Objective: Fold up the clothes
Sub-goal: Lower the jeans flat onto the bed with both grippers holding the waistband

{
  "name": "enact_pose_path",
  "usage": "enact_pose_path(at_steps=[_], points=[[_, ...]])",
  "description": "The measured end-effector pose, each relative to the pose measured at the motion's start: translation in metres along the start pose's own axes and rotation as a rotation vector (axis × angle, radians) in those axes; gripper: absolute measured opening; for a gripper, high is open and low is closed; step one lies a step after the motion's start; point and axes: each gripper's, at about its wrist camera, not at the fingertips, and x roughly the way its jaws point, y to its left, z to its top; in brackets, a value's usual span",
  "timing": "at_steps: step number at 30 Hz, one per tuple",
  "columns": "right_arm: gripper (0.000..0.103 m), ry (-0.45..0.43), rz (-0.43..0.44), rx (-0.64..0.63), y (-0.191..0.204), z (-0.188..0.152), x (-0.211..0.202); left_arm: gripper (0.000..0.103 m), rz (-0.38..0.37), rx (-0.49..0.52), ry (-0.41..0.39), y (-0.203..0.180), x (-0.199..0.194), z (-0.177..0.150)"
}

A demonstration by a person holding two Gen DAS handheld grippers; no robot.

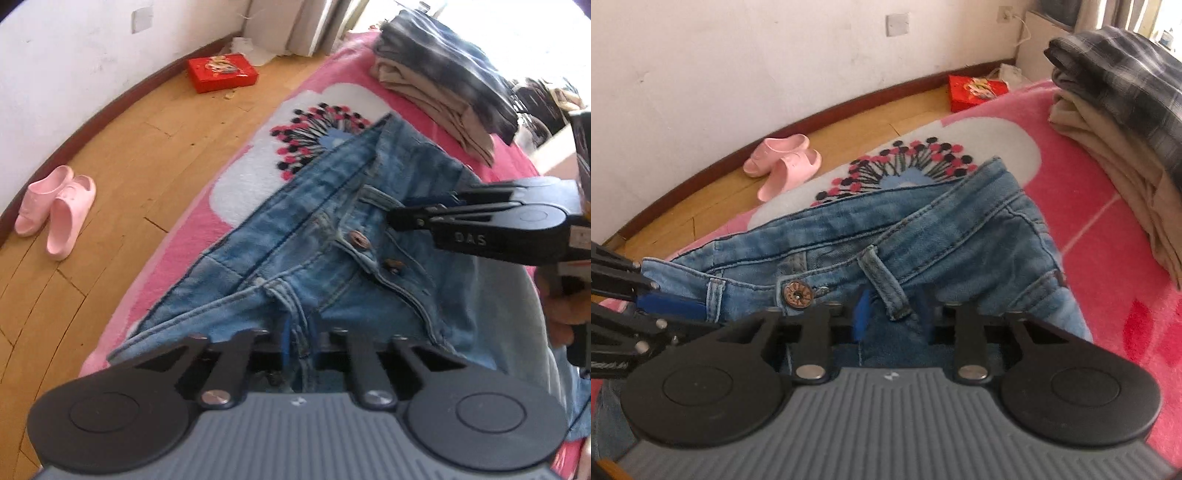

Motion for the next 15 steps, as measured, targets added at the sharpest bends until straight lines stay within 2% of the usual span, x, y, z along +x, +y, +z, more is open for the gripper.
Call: enact_pose_path(at_steps=[7,9,13,15], points=[[0.012,-0.071,-0.047,-0.062,0.015,0.008,-0.018,0.002,0.008,-0.091,-0.129,0.011,-0.029,-0.009],[0.007,-0.103,-0.054,-0.078,0.02,0.013,-0.027,0.002,0.01,-0.109,-0.152,0.014,-0.037,-0.01],[0.006,-0.127,-0.043,-0.069,0.021,0.024,-0.03,0.002,0.017,-0.103,-0.188,0.015,-0.048,-0.009],[0.006,-0.115,-0.039,-0.067,0.02,0.026,-0.023,0.002,0.028,-0.082,-0.176,0.015,-0.041,-0.009]])
